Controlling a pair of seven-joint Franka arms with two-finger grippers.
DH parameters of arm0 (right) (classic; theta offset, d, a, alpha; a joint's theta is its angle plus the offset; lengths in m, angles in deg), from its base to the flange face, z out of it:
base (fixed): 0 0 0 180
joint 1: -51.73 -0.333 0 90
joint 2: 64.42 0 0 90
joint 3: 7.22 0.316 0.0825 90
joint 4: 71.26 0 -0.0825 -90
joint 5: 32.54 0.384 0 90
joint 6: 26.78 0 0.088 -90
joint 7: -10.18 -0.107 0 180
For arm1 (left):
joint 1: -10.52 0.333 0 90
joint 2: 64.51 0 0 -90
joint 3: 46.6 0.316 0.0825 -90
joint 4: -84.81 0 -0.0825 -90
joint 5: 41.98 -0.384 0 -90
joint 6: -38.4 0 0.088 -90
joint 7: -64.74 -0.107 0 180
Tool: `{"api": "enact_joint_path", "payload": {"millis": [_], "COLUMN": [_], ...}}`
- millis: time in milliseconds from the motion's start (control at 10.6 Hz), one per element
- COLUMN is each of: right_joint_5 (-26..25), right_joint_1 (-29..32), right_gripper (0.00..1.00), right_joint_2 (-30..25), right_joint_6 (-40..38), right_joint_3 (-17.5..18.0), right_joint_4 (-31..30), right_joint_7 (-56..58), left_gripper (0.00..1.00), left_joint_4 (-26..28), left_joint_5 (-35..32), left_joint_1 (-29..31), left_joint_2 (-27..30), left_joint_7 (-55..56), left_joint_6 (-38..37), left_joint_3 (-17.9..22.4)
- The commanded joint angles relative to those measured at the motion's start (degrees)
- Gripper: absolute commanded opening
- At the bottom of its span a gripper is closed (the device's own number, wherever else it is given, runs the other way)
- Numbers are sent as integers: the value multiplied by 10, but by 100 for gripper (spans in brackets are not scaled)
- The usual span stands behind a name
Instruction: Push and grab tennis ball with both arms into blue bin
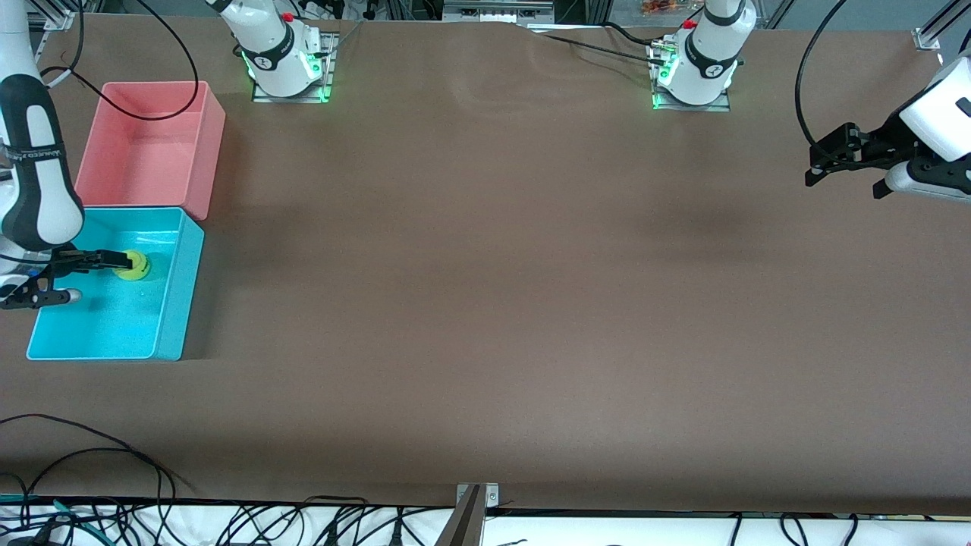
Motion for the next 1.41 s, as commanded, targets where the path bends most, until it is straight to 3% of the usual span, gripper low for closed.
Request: {"api": "enact_joint_path", "payload": {"millis": [0, 282, 753, 1317], "right_joint_5": [-6, -4, -7, -8], "right_joint_1": [-10, -31, -76, -144], "right_gripper": [100, 100, 100, 100], "right_joint_2": [-4, -11, -71, -92], "right_joint_6": [-127, -202, -240, -334], "right_joint_3": [9, 12, 28, 24], "right_joint_4": [97, 173, 208, 322], "right_joint_7": [9, 3, 1, 2], "left_gripper": [100, 100, 100, 100], "left_joint_4": [-15, -15, -15, -15], "left_joint_5": [-6, -5, -5, -5], "left_joint_1": [-4, -4, -5, -4], "left_joint_2": [-4, -3, -3, -3], "left_joint_7": [6, 7, 6, 5], "left_joint_6": [-9, -11, -22, -22], "left_joint_3": [1, 1, 1, 1]}}
